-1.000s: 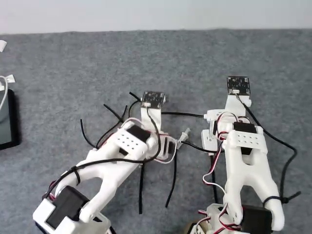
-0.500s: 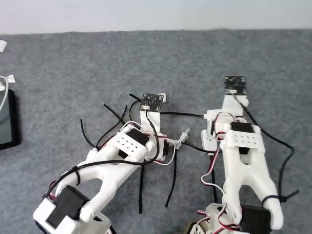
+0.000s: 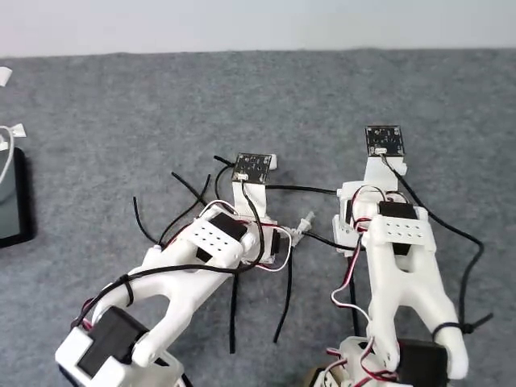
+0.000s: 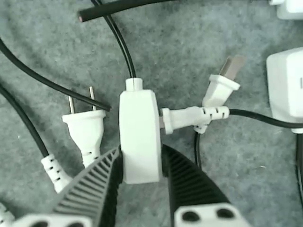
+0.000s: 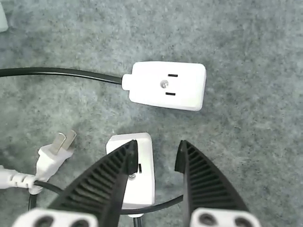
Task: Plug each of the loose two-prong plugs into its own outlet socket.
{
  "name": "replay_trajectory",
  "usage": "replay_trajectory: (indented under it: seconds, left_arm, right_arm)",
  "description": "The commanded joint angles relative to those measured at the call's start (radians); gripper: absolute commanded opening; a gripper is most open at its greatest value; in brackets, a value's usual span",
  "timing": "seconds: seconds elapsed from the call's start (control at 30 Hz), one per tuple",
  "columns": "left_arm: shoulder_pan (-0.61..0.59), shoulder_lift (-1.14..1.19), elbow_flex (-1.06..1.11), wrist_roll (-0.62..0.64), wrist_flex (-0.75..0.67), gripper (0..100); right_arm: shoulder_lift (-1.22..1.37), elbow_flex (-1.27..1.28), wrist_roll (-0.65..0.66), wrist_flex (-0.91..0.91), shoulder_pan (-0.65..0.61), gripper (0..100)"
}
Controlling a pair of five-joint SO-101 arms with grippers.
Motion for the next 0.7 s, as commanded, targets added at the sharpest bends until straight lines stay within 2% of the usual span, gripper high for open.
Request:
replay_trajectory:
  seconds: [0.0,0.1,0.23,0.33,0.57,0.67]
  left_arm:
    - [0.008,-0.009,-0.053,0.017,-0.032,1]
    - [0.009,-0.008,-0.073,0.018,-0.032,1]
    - [0.009,-0.008,-0.07,0.018,-0.064,1]
    - [0.009,-0.009,-0.081,0.02,-0.069,1]
    - [0.018,-0.011,-0.173,0.043,-0.06,1]
    - [0.061,-0.015,-0.217,0.014,-0.035,1]
  right_arm:
    - [-0.048,-0.055,-0.018,0.001,0.053,13.6]
    - [-0.059,-0.071,-0.092,-0.013,0.136,13.6]
    - [-0.137,-0.077,-0.255,-0.016,0.309,13.6]
    - [-0.193,-0.055,-0.324,-0.01,0.427,13.6]
    - [-0.188,0.023,-0.334,-0.019,0.661,13.6]
    - [-0.165,0.021,-0.284,-0.027,0.794,13.6]
